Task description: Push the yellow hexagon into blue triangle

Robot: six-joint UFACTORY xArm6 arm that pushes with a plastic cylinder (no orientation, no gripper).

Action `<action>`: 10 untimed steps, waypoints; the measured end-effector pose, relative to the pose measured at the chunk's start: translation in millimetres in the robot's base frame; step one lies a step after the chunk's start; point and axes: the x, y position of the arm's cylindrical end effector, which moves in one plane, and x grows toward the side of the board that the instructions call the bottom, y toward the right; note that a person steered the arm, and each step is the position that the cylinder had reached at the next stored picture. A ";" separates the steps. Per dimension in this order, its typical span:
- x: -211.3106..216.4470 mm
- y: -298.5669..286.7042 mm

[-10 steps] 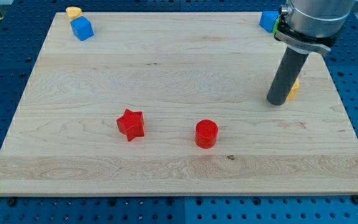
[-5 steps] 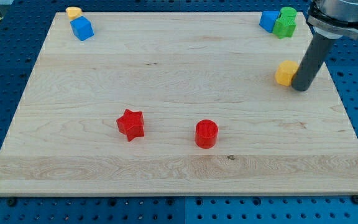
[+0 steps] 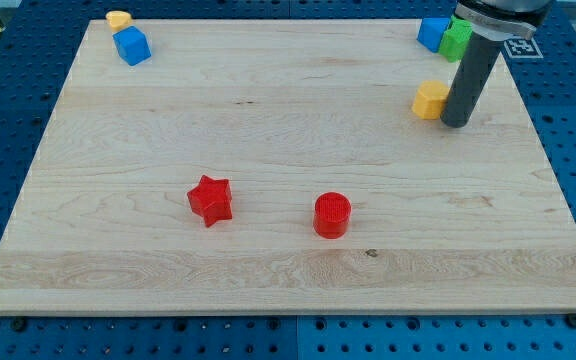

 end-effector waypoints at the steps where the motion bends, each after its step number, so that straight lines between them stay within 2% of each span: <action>1: 6.4 -0.7; 3: 22.6 -0.7; 4: 22.8 -18.8; 5: 5.6 -37.0; 6: -25.9 -13.7; 7: -29.0 -13.7; 8: -58.1 -6.0; 9: -61.5 -4.7; 10: -87.0 -3.8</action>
